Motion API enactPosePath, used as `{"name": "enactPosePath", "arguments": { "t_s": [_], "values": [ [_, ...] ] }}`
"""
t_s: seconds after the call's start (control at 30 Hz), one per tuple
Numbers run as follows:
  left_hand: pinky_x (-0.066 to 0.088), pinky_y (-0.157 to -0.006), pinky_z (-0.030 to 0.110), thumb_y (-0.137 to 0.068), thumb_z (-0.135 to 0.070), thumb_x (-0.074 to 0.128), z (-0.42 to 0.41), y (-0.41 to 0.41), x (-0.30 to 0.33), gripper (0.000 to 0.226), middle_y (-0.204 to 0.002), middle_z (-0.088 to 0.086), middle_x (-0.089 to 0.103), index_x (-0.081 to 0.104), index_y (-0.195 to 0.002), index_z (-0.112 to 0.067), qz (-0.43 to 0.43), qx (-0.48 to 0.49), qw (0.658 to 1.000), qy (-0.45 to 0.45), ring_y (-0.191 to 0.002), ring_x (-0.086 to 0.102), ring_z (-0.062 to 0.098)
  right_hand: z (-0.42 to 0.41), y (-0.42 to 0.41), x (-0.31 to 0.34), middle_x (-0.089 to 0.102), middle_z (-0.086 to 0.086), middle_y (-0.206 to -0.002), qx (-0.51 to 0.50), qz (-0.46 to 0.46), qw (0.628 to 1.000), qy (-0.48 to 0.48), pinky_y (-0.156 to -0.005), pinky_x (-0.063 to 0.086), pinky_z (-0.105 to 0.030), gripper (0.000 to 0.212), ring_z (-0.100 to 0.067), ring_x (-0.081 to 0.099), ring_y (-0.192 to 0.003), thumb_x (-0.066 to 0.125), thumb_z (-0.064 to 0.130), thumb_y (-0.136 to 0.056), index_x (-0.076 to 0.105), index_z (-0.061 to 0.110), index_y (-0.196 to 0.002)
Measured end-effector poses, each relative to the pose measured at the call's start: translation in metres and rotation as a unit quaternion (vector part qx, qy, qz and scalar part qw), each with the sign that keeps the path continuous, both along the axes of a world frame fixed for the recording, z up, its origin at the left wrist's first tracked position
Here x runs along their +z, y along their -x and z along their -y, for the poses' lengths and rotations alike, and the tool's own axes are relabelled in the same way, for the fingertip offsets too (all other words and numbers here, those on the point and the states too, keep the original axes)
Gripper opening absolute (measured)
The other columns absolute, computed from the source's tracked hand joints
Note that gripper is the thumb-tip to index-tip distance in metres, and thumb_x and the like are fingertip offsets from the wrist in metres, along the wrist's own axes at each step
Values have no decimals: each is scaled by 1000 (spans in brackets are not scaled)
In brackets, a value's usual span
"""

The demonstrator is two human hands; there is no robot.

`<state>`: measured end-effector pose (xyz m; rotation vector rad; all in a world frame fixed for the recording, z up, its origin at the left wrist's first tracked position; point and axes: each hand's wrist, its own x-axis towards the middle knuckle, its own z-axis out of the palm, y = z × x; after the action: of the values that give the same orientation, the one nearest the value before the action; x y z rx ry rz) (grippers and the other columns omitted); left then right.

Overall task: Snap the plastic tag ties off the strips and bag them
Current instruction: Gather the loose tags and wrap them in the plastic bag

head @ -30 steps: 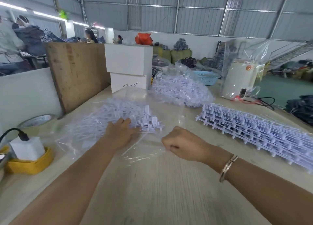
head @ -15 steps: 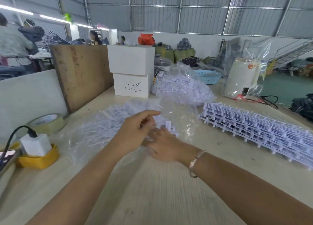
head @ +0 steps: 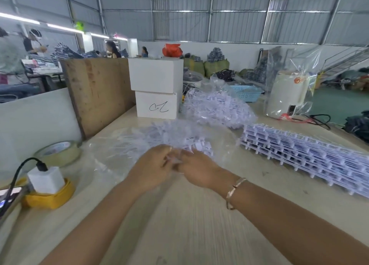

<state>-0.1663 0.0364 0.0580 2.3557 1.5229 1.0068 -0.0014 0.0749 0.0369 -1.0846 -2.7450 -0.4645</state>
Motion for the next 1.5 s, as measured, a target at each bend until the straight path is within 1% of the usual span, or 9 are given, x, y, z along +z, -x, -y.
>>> {"name": "enactPosePath", "arguments": {
  "t_s": [0.37,0.57,0.67,0.87,0.97,1.07,1.27,1.4,1.5],
  "values": [
    [32,-108,38,-98,-34,34,-58,-35,-36,40,-146,0,42,46,-136,-27,-337,-6,930,148,-130,42,22,76,-48,11,63,12,-69,90,-50,994,-22,-40,40,-14,40,-9,63,-63,84,3,-43,70,34,-64],
    [44,-95,34,-95,-28,39,-62,-29,-30,33,-133,-5,55,54,-124,-29,-370,38,928,33,-117,54,19,94,-63,6,67,7,-82,87,-59,994,-13,-46,50,-22,39,-15,64,-72,72,0,-62,75,30,-88],
    [40,-91,28,-89,-21,46,-44,-35,-19,31,-124,-4,61,62,-115,-29,-348,-16,937,-37,-112,55,18,88,-64,10,65,-5,-115,54,-89,992,-67,-81,53,-35,44,-27,63,-101,71,12,-70,68,21,-113],
    [18,-111,39,-82,-64,46,16,20,-18,75,-156,-8,11,19,-147,-38,-348,32,934,72,-141,11,16,50,-92,20,10,1,-158,-155,31,987,11,-108,-14,-60,90,-24,9,-146,58,70,-68,23,33,-143],
    [31,-105,40,-79,-65,51,29,55,-8,92,-155,4,11,1,-148,-32,-429,158,866,201,-140,19,26,31,-122,25,4,3,-158,-259,78,953,133,-105,31,-46,91,-25,36,-135,56,63,-76,5,38,-147],
    [45,-92,34,-90,-34,47,27,68,7,43,-128,4,52,46,-130,-18,-485,210,827,193,-116,51,22,28,-124,35,53,-6,-126,-305,72,935,166,-74,48,-31,59,-23,57,-106,45,34,-93,22,25,-146],
    [50,-50,23,-87,-34,61,16,60,65,25,-92,0,65,47,-108,-31,-91,56,938,329,-65,65,14,5,-84,103,64,-7,-100,-288,-227,908,201,-52,44,-15,26,-21,59,-75,45,-2,-90,64,2,-107],
    [47,-83,31,-76,-62,62,17,36,31,61,-108,-4,47,34,-121,-32,-410,54,882,225,-101,55,18,-3,-76,130,52,6,-73,-210,-473,833,197,-39,37,-17,16,-9,47,-57,46,15,-94,58,16,-105],
    [43,-77,30,-80,-58,55,8,45,43,39,-101,2,62,60,-91,-21,-232,100,959,130,-96,56,23,2,-88,123,54,0,-114,-255,-367,866,225,-67,50,-26,79,-21,57,-100,64,58,-77,31,21,-138]
  ]
}}
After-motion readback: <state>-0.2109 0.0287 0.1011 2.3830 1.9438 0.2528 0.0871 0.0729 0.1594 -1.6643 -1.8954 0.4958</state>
